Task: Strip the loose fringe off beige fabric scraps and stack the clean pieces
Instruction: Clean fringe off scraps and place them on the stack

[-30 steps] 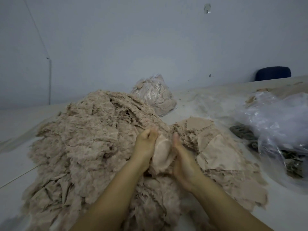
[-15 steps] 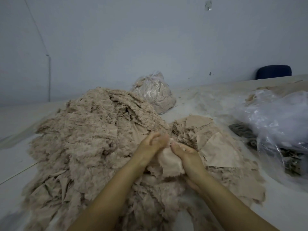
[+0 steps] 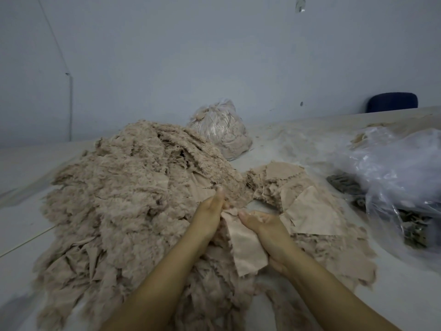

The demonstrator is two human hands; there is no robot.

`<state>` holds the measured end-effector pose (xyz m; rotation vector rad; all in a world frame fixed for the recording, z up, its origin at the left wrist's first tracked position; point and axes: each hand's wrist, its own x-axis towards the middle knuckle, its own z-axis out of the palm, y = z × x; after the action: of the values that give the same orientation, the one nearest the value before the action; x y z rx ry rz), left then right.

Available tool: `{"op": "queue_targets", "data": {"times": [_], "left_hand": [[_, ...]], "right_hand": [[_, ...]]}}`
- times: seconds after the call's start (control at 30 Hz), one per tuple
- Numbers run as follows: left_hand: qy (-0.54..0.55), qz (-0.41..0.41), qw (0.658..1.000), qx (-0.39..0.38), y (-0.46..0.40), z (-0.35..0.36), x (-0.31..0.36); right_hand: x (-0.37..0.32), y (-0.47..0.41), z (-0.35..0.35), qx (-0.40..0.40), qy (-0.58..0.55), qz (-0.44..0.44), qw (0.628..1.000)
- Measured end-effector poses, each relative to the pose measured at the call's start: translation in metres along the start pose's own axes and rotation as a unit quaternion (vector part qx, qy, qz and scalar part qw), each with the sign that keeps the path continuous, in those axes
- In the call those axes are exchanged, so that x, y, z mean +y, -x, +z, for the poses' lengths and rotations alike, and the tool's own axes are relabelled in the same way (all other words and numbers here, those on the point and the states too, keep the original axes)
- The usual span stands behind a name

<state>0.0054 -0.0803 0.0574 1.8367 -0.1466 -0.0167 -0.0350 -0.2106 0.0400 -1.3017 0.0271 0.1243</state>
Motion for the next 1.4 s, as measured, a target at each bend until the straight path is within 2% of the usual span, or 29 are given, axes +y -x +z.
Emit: {"op": "queue_targets", "data": {"times": [0.07, 0.13, 0.23, 0.4, 0.47, 0.53, 0.6, 0.63, 0.67, 0.7, 0.77, 0.83, 0.93, 1.07, 1.17, 1.27, 1.33, 1.37, 1.4], "left_hand": [[0.007, -0.016, 0.998, -0.064, 0.002, -0.006, 0.0], [-0.02, 0.025, 0.992, -0.124, 0.005, -0.006, -0.001], [-0.024, 0.082, 0.989, -0.118, 0.004, -0.004, -0.003], [0.043, 0.059, 0.991, -0.109, 0.007, -0.001, -0.005], [0.033, 0.06, 0.99, -0.126, 0.008, 0.0, -0.005], [0.045, 0.055, 0.994, -0.084, 0.005, -0.001, -0.005], [0.111, -0.003, 0.993, 0.037, 0.0, -0.005, -0.003], [0.14, -0.026, 0.987, 0.075, -0.002, -0.009, -0.003], [0.153, -0.043, 0.984, 0.076, -0.002, -0.01, -0.003], [0.162, -0.062, 0.984, 0.035, 0.002, -0.008, -0.002], [0.155, -0.096, 0.979, -0.096, 0.012, 0.004, 0.0], [0.138, -0.095, 0.972, -0.167, 0.021, 0.014, 0.0], [0.134, -0.068, 0.974, -0.17, 0.025, 0.013, -0.002], [0.127, -0.071, 0.977, -0.156, 0.026, 0.012, -0.004], [0.11, -0.056, 0.986, -0.111, 0.023, 0.008, -0.004], [-0.022, -0.011, 0.996, -0.082, 0.019, -0.008, -0.009], [-0.163, 0.028, 0.981, -0.103, 0.019, -0.016, -0.016], [-0.22, 0.035, 0.966, -0.13, 0.019, -0.019, -0.02], [-0.267, 0.036, 0.949, -0.164, 0.02, -0.021, -0.025]], "right_hand": [[-0.003, 0.003, 0.0, -0.008, 0.001, 0.0, 1.0], [-0.005, 0.004, 0.001, -0.009, 0.02, 0.003, 1.0], [-0.004, 0.005, 0.0, 0.003, 0.064, -0.001, 0.998], [0.0, 0.006, -0.002, -0.01, 0.059, -0.001, 0.998], [0.0, 0.007, -0.002, -0.036, 0.062, -0.014, 0.997], [0.001, 0.008, -0.002, -0.044, 0.041, -0.044, 0.997], [0.0, 0.006, 0.0, 0.009, -0.027, -0.068, 0.997], [-0.001, 0.003, 0.0, 0.047, -0.063, -0.081, 0.994], [-0.002, 0.001, 0.002, 0.084, -0.083, -0.095, 0.988], [-0.002, -0.002, 0.004, 0.118, -0.082, -0.11, 0.984], [-0.001, -0.008, 0.01, 0.177, -0.058, -0.139, 0.973], [0.0, -0.013, 0.016, 0.22, -0.047, -0.162, 0.961], [0.005, -0.016, 0.011, 0.255, -0.01, -0.194, 0.947], [0.0, -0.021, -0.008, 0.279, 0.036, -0.217, 0.935], [-0.021, -0.03, -0.036, 0.331, 0.123, -0.221, 0.909], [-0.042, -0.036, -0.079, 0.348, 0.317, -0.174, 0.865], [-0.044, -0.033, -0.099, 0.339, 0.483, -0.104, 0.8], [-0.041, -0.028, -0.103, 0.345, 0.542, -0.102, 0.759], [-0.035, -0.023, -0.101, 0.349, 0.558, -0.147, 0.739]]}}
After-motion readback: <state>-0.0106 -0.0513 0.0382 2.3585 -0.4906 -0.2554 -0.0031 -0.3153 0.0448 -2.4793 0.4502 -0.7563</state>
